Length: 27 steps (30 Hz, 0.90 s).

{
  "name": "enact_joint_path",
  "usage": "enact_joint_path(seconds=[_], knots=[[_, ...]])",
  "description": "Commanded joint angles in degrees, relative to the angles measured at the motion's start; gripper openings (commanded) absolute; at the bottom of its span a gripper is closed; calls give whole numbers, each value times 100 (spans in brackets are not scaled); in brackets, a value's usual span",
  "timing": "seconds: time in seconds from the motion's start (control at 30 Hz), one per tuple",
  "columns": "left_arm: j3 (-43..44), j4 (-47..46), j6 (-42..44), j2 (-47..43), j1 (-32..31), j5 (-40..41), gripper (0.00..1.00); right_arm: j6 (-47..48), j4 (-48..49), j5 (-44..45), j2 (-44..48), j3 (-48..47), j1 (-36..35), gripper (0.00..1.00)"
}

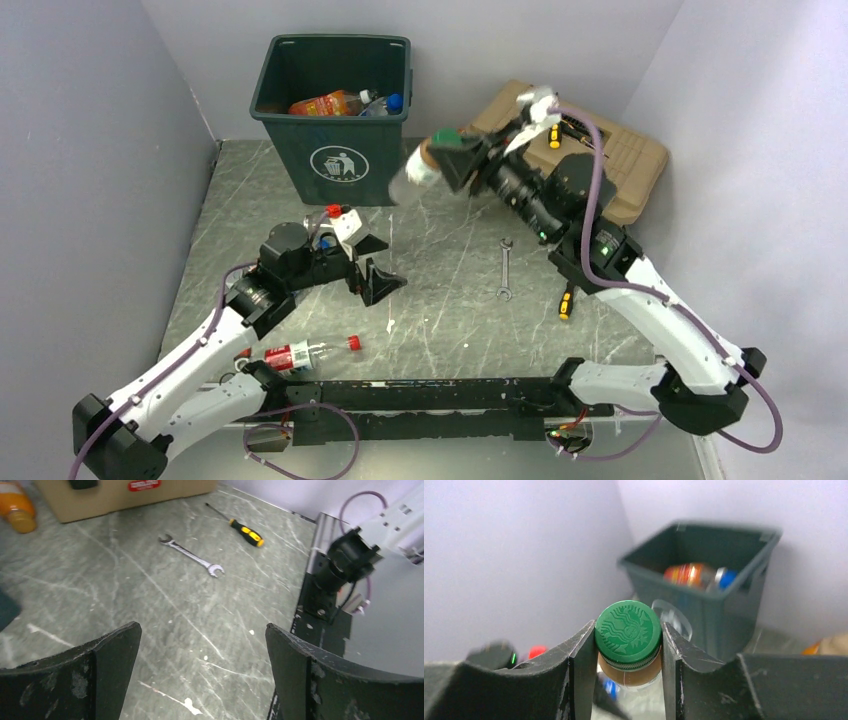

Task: Put the plastic bottles in the bin
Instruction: Place the plastic bottle in the trash bin.

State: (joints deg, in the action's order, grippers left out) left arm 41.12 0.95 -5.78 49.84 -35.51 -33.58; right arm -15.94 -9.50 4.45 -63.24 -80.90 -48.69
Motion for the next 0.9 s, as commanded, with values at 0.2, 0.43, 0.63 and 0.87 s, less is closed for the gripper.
enact_joint_path(seconds=[0.2, 0.43, 0.63, 0.87], knots=[[14, 47, 170, -756, 9, 1898, 100, 219, 1959, 320, -2233, -2455, 1262, 0], [29, 221, 296, -814, 22, 2605, 100, 249, 3178, -135, -4003, -3690, 1786, 0], [85, 301, 313, -686, 26, 2573, 100, -117, 3661, -575, -5084, -4512, 1977, 0], [150, 406, 368, -626, 26, 2722, 99, 712, 2798, -156, -6042, -5381, 1859, 0]])
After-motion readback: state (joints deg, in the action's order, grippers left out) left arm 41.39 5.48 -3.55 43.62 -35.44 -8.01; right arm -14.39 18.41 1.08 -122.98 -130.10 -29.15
